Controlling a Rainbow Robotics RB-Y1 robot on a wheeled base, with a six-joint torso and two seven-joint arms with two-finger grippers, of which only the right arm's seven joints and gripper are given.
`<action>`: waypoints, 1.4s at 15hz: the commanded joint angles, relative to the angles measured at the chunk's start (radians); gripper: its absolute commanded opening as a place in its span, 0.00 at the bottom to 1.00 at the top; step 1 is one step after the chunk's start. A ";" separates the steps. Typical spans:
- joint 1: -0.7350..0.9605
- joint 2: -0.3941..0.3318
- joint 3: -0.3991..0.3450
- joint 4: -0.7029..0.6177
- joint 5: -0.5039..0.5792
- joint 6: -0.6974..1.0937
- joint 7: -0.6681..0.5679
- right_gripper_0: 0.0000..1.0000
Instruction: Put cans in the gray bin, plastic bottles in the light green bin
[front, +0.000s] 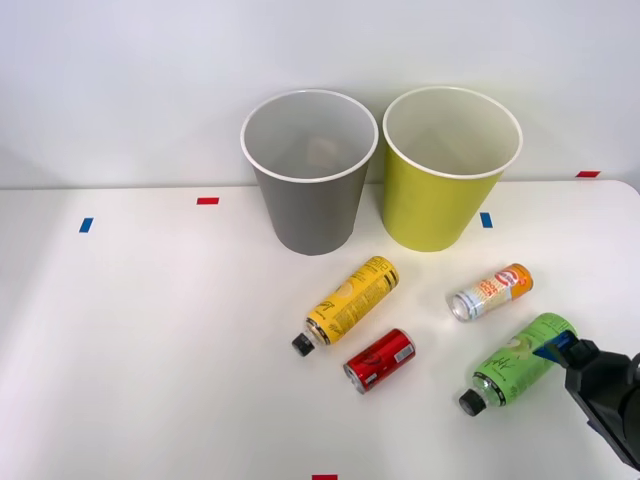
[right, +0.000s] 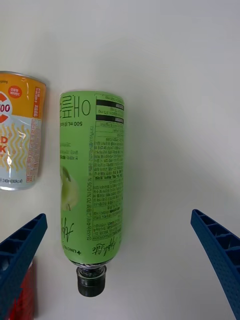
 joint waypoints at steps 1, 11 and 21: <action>-0.136 -0.018 0.026 0.111 0.001 0.017 -0.076 1.00; -0.265 -0.081 0.080 0.285 0.045 0.020 -0.145 1.00; -0.305 -0.084 0.113 0.360 0.096 0.018 -0.158 1.00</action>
